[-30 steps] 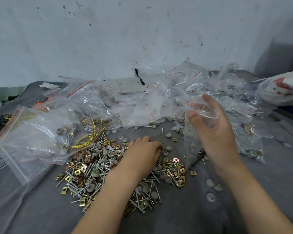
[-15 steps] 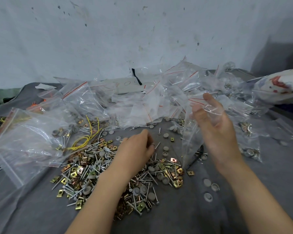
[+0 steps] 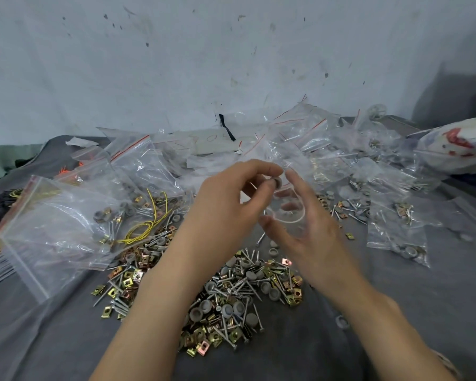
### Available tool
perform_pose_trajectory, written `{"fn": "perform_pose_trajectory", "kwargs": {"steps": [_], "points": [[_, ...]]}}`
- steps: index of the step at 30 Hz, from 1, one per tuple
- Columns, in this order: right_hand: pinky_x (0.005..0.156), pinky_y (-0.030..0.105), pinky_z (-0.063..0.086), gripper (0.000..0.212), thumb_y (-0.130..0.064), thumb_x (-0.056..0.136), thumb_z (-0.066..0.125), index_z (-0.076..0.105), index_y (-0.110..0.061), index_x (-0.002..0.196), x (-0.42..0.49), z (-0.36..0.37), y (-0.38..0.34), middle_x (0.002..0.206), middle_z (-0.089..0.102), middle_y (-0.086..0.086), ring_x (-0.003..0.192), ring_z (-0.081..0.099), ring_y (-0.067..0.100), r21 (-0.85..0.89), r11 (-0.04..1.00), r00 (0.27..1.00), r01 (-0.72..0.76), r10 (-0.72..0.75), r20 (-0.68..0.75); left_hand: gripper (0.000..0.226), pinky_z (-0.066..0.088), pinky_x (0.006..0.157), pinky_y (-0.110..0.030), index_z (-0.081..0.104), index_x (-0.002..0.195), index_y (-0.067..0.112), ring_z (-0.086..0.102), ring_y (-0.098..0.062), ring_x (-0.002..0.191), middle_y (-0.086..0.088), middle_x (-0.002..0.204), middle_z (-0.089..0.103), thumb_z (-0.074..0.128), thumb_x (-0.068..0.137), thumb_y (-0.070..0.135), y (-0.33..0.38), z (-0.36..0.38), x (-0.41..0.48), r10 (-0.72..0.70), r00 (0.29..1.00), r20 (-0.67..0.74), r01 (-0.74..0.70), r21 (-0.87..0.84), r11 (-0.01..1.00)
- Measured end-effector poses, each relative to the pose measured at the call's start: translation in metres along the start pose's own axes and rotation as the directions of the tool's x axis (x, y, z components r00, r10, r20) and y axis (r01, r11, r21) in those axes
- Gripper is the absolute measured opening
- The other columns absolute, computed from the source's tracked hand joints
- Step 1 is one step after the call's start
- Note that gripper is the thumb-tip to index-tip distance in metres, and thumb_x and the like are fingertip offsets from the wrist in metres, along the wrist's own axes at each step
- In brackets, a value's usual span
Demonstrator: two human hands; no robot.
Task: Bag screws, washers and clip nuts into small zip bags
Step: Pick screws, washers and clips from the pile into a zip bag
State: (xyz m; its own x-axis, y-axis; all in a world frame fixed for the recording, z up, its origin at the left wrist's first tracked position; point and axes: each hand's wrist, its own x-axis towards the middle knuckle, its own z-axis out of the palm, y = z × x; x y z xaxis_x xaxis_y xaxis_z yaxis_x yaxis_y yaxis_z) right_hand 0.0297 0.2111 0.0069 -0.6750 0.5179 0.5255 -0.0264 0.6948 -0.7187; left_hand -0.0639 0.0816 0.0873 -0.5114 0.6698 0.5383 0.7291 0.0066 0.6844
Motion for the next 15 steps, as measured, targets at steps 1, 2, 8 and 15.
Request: {"fn": "perform_pose_trajectory", "kwargs": {"steps": [1,2,8,15], "points": [[0.102,0.035,0.047,0.080,-0.082,0.081,0.054,0.021,-0.058,0.150,0.000,0.000,0.000,0.132,0.055,-0.026,0.121,0.054,0.000,0.007,1.000,1.000,0.004,-0.004,-0.001,0.020,0.039,0.071,-0.003,0.068,0.111,0.033,0.060,0.003,0.086,0.013,0.089,0.070,0.061,0.096,0.023,0.001,0.001,-0.001,0.002,1.000,0.019,-0.003,0.025,1.000],[0.103,0.036,0.048,0.082,-0.082,0.081,0.054,0.021,-0.056,0.151,-0.001,0.001,0.000,0.134,0.055,-0.025,0.122,0.054,0.000,0.015,1.000,1.000,0.005,-0.005,-0.002,0.022,0.038,0.071,-0.002,0.066,0.115,0.034,0.060,0.004,0.086,0.014,0.090,0.069,0.061,0.096,0.025,0.001,0.002,-0.002,0.003,0.999,0.032,-0.004,0.046,0.999],[0.100,0.025,0.043,0.078,-0.080,0.082,0.054,0.023,-0.056,0.149,0.000,-0.004,-0.003,0.128,0.056,-0.027,0.122,0.052,-0.005,0.014,1.000,1.000,-0.026,0.026,-0.012,0.024,0.041,0.070,-0.004,0.059,0.122,0.036,0.059,0.008,0.086,0.022,0.086,0.063,0.056,0.098,0.035,-0.006,-0.004,-0.002,-0.025,0.999,-0.024,0.026,0.037,0.999],[0.090,0.007,0.034,0.076,-0.079,0.081,0.058,0.027,-0.056,0.147,0.005,-0.020,0.001,0.132,0.050,-0.039,0.122,0.047,-0.017,0.096,0.993,0.991,-0.074,0.084,-0.100,0.030,0.047,0.078,-0.013,0.058,0.128,0.028,0.059,0.005,0.087,0.018,0.099,0.064,0.048,0.101,0.036,-0.041,0.013,-0.010,-0.208,0.945,0.254,0.120,0.323,0.939]]}}
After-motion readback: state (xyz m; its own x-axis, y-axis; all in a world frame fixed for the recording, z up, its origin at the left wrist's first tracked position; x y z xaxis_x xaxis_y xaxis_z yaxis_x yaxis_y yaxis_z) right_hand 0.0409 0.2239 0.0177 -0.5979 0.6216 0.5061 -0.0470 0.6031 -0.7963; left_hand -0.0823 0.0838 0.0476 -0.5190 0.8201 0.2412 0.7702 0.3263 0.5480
